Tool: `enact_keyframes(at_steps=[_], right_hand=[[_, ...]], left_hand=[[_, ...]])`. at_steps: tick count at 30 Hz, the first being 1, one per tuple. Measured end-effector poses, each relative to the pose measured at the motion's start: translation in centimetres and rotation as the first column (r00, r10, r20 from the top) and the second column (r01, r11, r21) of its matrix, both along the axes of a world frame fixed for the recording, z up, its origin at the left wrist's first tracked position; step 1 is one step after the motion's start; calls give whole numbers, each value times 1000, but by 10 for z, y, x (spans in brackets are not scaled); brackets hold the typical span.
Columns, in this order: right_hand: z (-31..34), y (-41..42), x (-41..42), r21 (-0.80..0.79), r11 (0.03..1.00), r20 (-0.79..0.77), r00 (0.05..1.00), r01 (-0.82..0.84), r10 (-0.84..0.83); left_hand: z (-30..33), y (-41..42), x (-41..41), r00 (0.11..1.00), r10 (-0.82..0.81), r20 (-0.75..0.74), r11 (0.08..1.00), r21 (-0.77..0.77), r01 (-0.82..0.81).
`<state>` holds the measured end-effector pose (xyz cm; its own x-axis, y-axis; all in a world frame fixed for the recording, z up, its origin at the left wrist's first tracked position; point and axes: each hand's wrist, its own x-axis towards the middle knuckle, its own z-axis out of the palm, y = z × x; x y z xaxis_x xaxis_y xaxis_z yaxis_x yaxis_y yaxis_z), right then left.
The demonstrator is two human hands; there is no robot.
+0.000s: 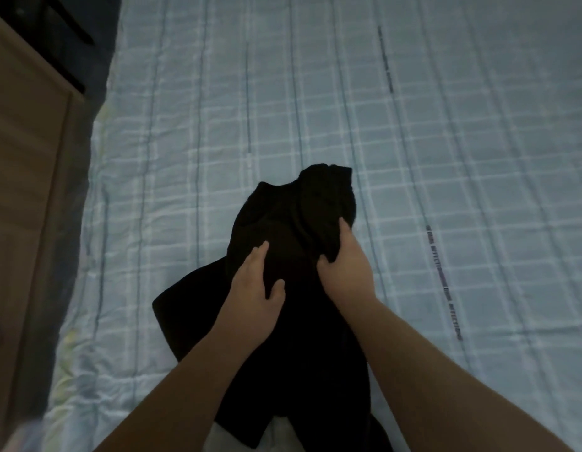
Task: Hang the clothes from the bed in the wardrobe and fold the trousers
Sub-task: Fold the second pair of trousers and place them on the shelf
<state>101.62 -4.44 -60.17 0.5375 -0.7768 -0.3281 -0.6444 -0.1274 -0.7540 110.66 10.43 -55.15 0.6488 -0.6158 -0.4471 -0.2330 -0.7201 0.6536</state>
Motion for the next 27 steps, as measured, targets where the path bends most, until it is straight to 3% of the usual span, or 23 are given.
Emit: enact_keyframes(at_steps=[6,11,14,19,21,25,27], right_hand=[[15,60,-35,42,990,-4,991,-132,132],[19,98,-56,71,980,29,982,-188,187],[22,117,-75,86,971,45,974,-223,220],[26,134,-119,111,933,78,939,-342,335],[33,131,-135,71,957,193,946,-280,262],[65,108,-147,177,977,377,909,118,-178],[88,95,-143,176,981,394,908,81,-145]], left_hand=[[8,-12,6,980,145,-136,982,-104,-160],[9,-17,-8,956,202,-212,974,-59,-219],[13,-13,-21,947,246,-206,963,-59,-263],[29,12,-58,977,171,-127,970,-150,-189],[36,26,-71,984,158,-86,964,-204,-173],[59,48,-89,979,199,-49,930,-306,-205],[72,62,-100,976,207,-67,919,-329,-217]])
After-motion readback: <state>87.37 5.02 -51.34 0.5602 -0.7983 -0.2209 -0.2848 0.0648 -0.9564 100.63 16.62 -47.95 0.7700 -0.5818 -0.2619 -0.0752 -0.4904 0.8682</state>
